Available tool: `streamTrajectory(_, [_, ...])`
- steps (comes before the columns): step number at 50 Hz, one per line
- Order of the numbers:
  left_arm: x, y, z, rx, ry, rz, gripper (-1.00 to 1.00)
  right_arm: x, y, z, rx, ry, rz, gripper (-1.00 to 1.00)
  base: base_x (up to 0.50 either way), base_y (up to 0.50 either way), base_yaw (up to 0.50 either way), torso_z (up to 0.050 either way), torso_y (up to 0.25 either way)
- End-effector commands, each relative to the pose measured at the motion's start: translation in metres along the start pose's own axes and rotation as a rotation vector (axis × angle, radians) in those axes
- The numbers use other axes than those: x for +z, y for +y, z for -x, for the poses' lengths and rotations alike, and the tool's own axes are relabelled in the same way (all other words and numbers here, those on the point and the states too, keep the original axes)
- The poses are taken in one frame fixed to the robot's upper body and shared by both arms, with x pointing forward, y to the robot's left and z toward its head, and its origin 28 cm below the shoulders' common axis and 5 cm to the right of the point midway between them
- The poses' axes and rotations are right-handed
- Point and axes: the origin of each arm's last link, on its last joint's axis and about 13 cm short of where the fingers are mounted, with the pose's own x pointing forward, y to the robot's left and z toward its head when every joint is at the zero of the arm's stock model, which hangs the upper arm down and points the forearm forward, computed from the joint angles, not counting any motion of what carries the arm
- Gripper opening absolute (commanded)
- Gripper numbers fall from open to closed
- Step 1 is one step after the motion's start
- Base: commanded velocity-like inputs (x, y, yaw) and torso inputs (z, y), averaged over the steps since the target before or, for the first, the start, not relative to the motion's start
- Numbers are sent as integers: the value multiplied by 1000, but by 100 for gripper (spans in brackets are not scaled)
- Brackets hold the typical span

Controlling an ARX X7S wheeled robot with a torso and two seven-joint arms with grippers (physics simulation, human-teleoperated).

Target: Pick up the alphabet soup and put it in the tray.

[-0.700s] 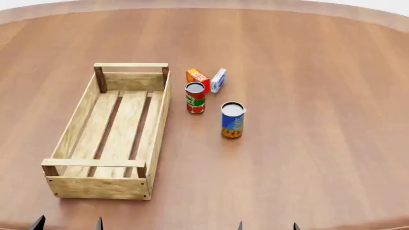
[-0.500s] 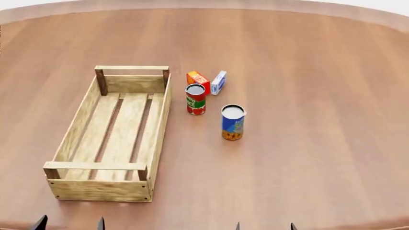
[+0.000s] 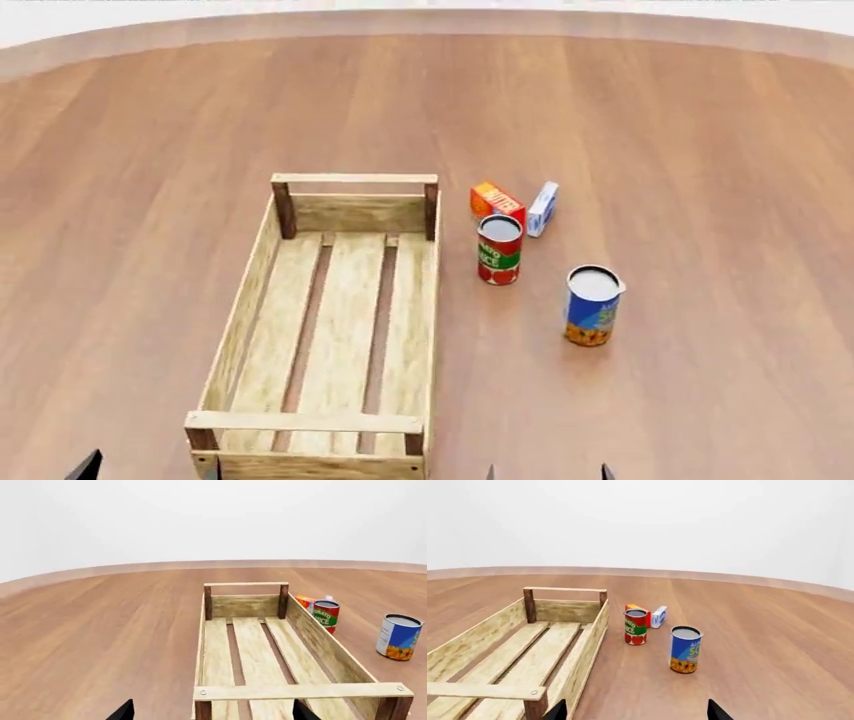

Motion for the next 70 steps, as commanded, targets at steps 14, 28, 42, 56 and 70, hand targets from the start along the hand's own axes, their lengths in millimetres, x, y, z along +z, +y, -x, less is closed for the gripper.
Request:
streamTrajectory(14, [-1,-1,0,-3,4,-6,100,-1,-1,-1,0,4,-22,100,480,165,0,0,0])
streamTrajectory(28, [-1,-1,0,-3,3,-8,100,0,-1,-1,2,1,-24,100,489,97,0,0,0])
streamTrajectory(42, [-1,0,1,-2,1,-9,100,1,0,-1,1,-2,-28,100,489,68,0,0,0])
streamTrajectory(56, [-1,0,1,-3,1,-10,100,1,0,-2,-7,-4,-32,100,489,2,0,0,1])
streamTrajectory(70, [-2,-1,-1,-3,6,-7,100,29,-10,3,-29,83,-12,100,0,0,0,0,0])
